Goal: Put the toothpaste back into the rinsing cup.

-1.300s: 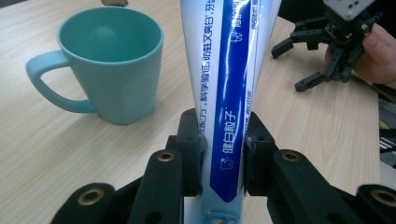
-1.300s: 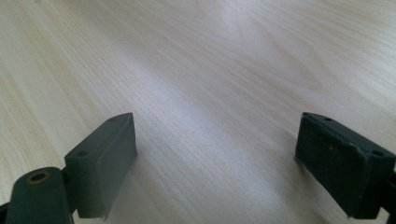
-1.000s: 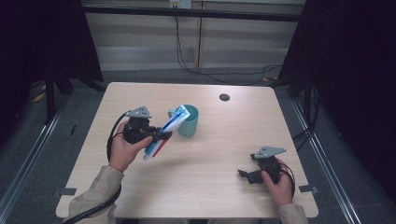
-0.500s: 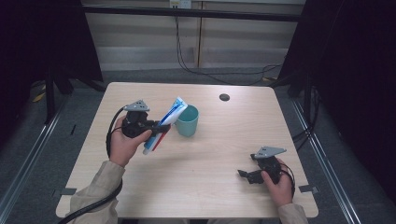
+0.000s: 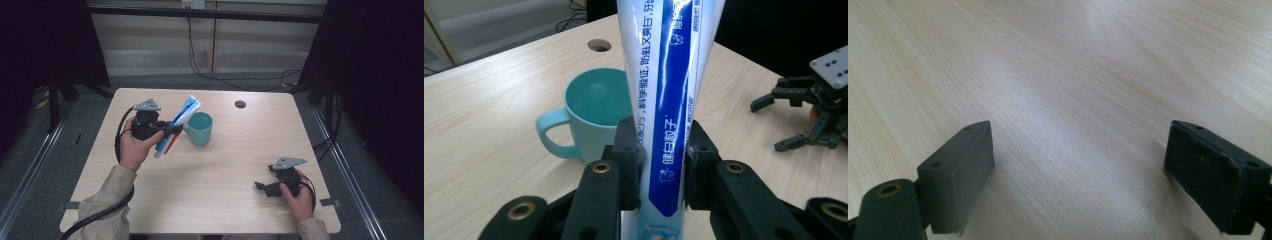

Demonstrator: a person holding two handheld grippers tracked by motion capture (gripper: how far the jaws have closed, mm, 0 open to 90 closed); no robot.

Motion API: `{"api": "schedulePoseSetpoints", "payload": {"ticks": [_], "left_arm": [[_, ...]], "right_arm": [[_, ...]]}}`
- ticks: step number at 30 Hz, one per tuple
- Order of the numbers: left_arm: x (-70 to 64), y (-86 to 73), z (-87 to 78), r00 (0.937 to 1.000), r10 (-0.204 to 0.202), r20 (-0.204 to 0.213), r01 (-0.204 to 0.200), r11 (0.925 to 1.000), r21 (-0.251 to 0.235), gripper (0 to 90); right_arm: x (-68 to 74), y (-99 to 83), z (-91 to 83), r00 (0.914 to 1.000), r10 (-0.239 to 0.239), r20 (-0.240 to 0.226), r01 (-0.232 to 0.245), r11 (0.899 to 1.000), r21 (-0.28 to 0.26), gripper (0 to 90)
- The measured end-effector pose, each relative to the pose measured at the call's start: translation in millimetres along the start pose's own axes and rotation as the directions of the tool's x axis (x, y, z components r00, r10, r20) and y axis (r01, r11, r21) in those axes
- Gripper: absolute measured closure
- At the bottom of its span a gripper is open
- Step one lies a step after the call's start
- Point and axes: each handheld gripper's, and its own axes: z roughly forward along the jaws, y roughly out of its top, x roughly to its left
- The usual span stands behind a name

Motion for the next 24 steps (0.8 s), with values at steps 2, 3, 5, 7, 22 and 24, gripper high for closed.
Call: {"api": "schedulePoseSetpoints", "payload": {"ticks": [2, 3, 5, 7, 22, 24], "left_arm": [[0.5, 4.3, 0.1, 0.9999, -0.009, -0.01, 0.009, 0.9999, -0.005, 73.1], [0.7, 5.6, 0.0, 0.9998, -0.01, -0.016, 0.01, 0.9999, -0.008, 73.1], [1.5, 8.3, 0.1, 0.9997, -0.013, -0.022, 0.013, 0.9998, -0.011, 73.1], [1.6, 9.2, 0.3, 0.9996, -0.018, -0.022, 0.017, 0.9998, -0.014, 73.1], [3.3, 20.0, 3.6, 0.997, -0.043, -0.064, 0.039, 0.9973, -0.062, 73.1], [3.3, 21.7, 4.3, 0.9964, -0.051, -0.068, 0.046, 0.9963, -0.073, 73.1]], "right_arm": [[0.0, 0.0, 0.0, 1.0, 0.0, 0.0, 0.0, 1.0, 0.0, 11.9], [0.0, 0.0, 0.0, 1.0, 0.0, 0.0, 0.0, 1.0, 0.0, 11.9], [0.0, 0.0, 0.0, 1.0, 0.0, 0.0, 0.0, 1.0, 0.0, 11.9], [0.0, 0.0, 0.0, 1.0, 0.0, 0.0, 0.0, 1.0, 0.0, 11.9], [0.0, 0.0, 0.0, 1.0, 0.0, 0.0, 0.0, 1.0, 0.0, 11.9], [0.0, 0.0, 0.0, 1.0, 0.0, 0.0, 0.0, 1.0, 0.0, 11.9]]}}
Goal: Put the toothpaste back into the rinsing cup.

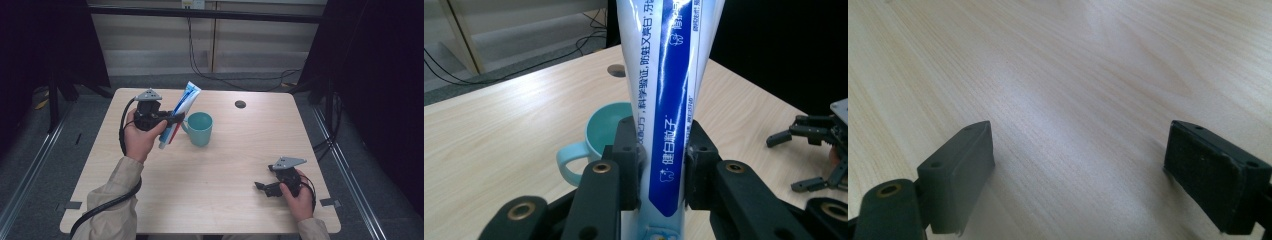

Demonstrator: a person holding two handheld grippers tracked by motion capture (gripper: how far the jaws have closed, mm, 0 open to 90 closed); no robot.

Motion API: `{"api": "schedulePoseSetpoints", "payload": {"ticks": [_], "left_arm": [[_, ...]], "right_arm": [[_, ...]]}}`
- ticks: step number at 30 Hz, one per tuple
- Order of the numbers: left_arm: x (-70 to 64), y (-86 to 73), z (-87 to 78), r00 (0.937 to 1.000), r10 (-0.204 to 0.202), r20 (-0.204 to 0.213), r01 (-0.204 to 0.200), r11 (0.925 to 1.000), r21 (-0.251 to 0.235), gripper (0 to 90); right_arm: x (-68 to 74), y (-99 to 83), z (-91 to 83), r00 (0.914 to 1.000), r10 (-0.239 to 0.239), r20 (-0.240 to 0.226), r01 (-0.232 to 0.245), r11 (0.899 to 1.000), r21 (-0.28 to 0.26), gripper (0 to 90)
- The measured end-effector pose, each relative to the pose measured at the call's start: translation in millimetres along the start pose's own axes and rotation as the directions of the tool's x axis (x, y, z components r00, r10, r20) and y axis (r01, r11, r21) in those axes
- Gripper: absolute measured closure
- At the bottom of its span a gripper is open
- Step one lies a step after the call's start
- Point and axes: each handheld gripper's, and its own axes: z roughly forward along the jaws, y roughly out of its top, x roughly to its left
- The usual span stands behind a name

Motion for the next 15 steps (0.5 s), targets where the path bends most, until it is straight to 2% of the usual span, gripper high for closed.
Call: {"api": "schedulePoseSetpoints", "payload": {"ticks": [7, 15], "left_arm": [[-0.7, 5.1, 4.2, 0.9998, -0.002, -0.017, 0.002, 0.9997, -0.025, 73.1], [-0.8, 9.8, 9.4, 0.9999, -0.005, -0.011, 0.004, 0.9988, -0.049, 73.1]], "right_arm": [[0.0, 0.0, 0.0, 1.0, 0.0, 0.0, 0.0, 1.0, 0.0, 11.9], [0.0, 0.0, 0.0, 1.0, -0.001, 0.001, 0.001, 1.0, 0.0, 11.9]]}}
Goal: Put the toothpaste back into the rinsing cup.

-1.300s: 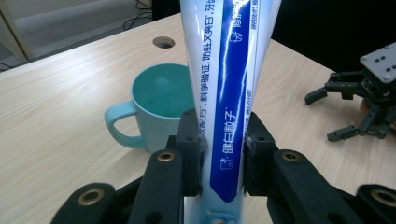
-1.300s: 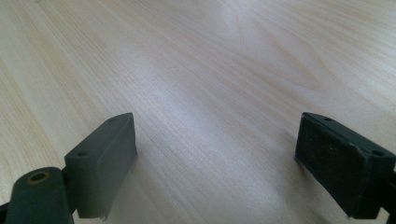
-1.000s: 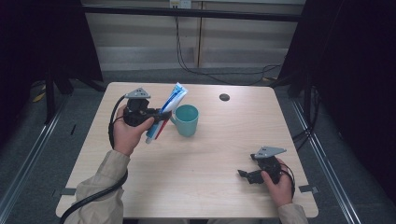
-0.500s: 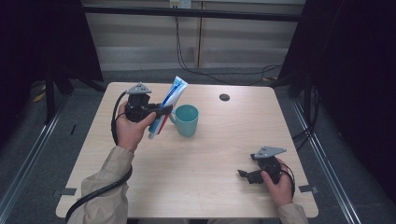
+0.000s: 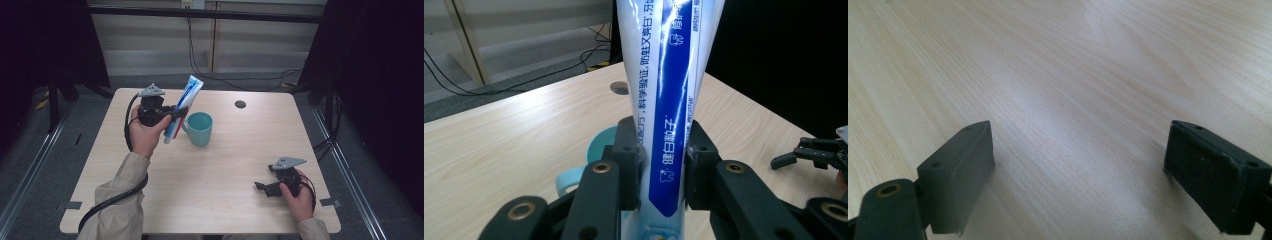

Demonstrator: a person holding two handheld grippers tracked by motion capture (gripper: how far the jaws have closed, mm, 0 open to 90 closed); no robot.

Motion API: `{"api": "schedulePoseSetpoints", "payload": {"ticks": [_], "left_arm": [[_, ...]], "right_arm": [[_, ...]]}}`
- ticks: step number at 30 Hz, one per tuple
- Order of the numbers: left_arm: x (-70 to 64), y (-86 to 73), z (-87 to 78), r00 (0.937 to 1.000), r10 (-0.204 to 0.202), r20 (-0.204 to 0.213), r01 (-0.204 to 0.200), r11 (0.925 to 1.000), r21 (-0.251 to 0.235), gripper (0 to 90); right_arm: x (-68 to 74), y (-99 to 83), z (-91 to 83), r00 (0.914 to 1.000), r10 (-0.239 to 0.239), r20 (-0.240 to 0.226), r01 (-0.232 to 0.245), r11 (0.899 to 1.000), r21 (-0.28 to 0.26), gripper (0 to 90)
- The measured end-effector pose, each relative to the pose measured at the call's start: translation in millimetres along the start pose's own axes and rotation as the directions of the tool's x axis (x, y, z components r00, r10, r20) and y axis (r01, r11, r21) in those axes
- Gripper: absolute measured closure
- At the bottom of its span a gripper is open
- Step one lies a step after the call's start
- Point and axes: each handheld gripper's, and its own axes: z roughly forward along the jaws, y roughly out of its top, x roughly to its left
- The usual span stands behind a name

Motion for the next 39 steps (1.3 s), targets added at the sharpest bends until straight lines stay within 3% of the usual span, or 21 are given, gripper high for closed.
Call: {"api": "schedulePoseSetpoints", "payload": {"ticks": [18, 39], "left_arm": [[-1.7, 7.3, 15.0, 0.9993, -0.022, -0.029, 0.021, 0.9981, -0.058, 73.1], [-0.2, 18.3, 31.7, 0.9982, -0.039, -0.045, 0.035, 0.9954, -0.09, 73.0]], "right_arm": [[0.0, 0.0, 0.0, 1.0, 0.0, 0.0, 0.0, 1.0, 0.0, 11.9], [0.1, 0.0, 0.0, 1.0, 0.0, 0.0, 0.0, 1.0, 0.0, 11.9]]}}
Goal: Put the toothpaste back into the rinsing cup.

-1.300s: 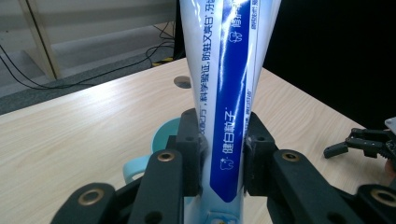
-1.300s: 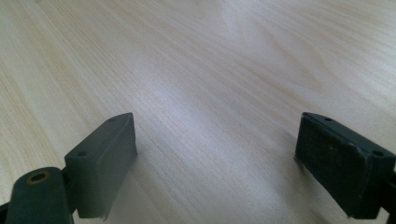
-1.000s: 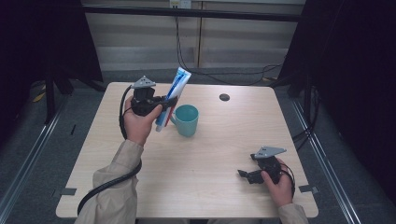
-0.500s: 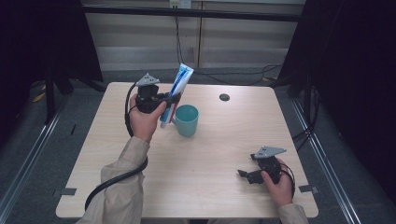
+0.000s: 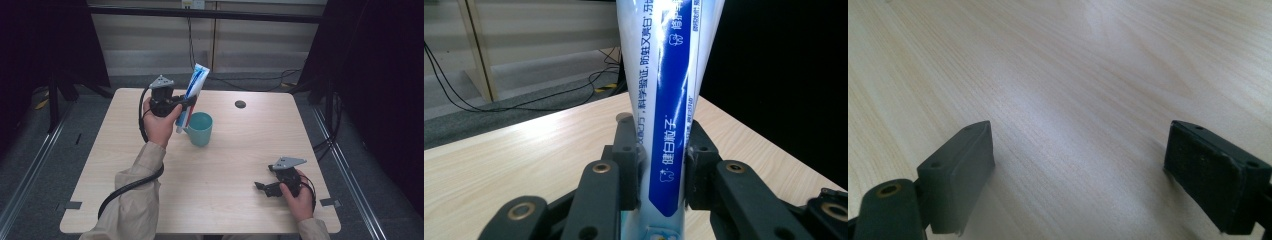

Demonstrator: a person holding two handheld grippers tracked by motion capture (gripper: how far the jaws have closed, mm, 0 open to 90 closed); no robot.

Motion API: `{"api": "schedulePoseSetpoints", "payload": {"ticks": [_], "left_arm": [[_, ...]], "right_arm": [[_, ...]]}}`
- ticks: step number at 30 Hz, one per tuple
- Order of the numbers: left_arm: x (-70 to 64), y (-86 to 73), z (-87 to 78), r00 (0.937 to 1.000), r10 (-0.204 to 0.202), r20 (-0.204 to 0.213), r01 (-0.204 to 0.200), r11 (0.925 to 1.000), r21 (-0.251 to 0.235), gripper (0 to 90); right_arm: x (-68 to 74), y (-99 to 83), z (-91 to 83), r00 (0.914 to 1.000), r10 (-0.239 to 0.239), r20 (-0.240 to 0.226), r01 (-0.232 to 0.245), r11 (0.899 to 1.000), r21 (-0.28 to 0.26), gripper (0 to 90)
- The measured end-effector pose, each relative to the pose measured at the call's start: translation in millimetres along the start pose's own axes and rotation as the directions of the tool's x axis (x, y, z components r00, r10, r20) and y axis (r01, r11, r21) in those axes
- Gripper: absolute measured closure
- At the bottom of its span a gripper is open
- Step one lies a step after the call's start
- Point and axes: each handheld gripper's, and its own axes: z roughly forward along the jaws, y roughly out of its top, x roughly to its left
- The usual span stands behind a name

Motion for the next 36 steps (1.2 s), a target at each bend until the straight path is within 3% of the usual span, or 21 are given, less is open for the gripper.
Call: {"api": "schedulePoseSetpoints", "payload": {"ticks": [14, 36], "left_arm": [[-0.4, 5.0, 7.7, 0.9999, -0.003, -0.014, 0.003, 0.9999, -0.011, 73.0], [-6.3, 5.3, 39.5, 0.9998, 0.017, -0.014, -0.018, 0.9997, -0.014, 72.9]], "right_arm": [[0.2, 0.0, 0.0, 1.0, 0.002, 0.001, -0.002, 1.0, 0.0, 11.9], [0.1, 0.1, 0.1, 1.0, -0.006, -0.001, 0.006, 1.0, -0.002, 11.9]]}}
